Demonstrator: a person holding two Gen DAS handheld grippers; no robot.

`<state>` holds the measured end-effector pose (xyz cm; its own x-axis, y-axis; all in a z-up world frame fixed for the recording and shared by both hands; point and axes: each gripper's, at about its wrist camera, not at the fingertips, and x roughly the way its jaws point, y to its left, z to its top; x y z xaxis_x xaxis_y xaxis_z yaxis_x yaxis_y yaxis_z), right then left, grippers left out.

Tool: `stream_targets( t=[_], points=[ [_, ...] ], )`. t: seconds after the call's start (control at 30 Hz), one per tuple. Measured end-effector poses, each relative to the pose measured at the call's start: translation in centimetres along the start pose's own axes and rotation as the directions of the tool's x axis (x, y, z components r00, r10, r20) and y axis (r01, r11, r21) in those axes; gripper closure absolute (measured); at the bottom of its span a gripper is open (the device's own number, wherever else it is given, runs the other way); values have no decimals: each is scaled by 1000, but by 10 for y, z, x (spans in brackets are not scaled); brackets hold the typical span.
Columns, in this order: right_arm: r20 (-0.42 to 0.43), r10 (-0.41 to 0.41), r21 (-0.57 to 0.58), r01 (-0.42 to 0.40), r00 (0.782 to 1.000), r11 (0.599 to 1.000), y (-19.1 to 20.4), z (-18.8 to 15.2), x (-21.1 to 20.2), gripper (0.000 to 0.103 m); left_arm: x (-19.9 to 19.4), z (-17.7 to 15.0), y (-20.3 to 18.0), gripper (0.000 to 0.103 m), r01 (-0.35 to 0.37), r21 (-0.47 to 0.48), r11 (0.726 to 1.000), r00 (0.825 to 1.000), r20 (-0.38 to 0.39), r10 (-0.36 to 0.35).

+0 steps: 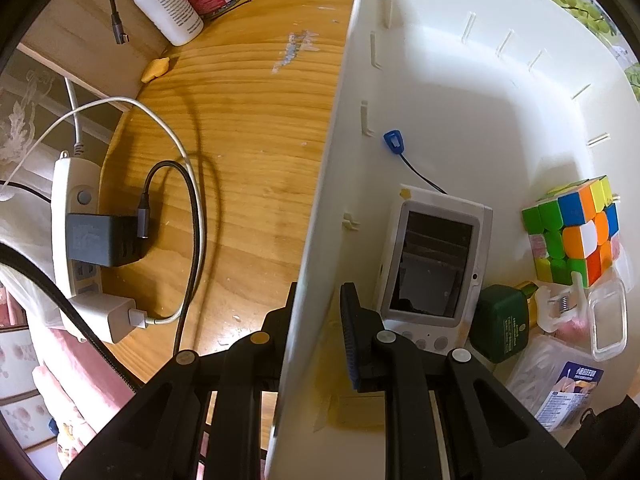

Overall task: Organize rigid objects
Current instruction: 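Move the right tool back over the pink tube on the desk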

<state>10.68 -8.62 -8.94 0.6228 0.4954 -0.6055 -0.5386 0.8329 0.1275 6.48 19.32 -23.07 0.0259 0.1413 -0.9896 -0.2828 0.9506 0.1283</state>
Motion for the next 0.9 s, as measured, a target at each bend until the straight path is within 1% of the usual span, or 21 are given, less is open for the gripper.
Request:
stream_targets(
  t=[0.1, 0.23, 0.3, 0.43, 0.53, 0.67, 0.9],
  points=[
    [-21, -53, 50, 54, 998, 997, -17, -2, 2, 21, 2, 0, -1, 83, -1, 6, 1000, 1000, -5, 1],
    [-62, -119, 130, 126, 991, 983, -41, -7, 6, 21, 3, 1, -3, 83, -2, 9, 1000, 1000, -9, 2],
    [-93, -144, 181, 159, 985, 971, -55, -9, 10, 21, 3, 2, -4, 83, 0, 7, 1000, 1000, -11, 0],
    [-152, -196, 286, 233, 969, 929, -81, -17, 15, 21, 5, 5, -6, 83, -4, 6, 1000, 1000, -21, 4],
    [-191, -200, 357, 257, 961, 898, -98, -25, 20, 21, 6, 7, -9, 83, -8, 7, 1000, 1000, -28, 8],
    [-225, -177, 445, 263, 958, 856, -118, -35, 30, 21, 9, 12, -11, 83, -6, 0, 1000, 999, -40, 6],
    [-299, -140, 527, 286, 944, 800, -138, -50, 53, 22, 16, 21, -9, 83, -18, -10, 1000, 998, -63, 17]
  ],
)
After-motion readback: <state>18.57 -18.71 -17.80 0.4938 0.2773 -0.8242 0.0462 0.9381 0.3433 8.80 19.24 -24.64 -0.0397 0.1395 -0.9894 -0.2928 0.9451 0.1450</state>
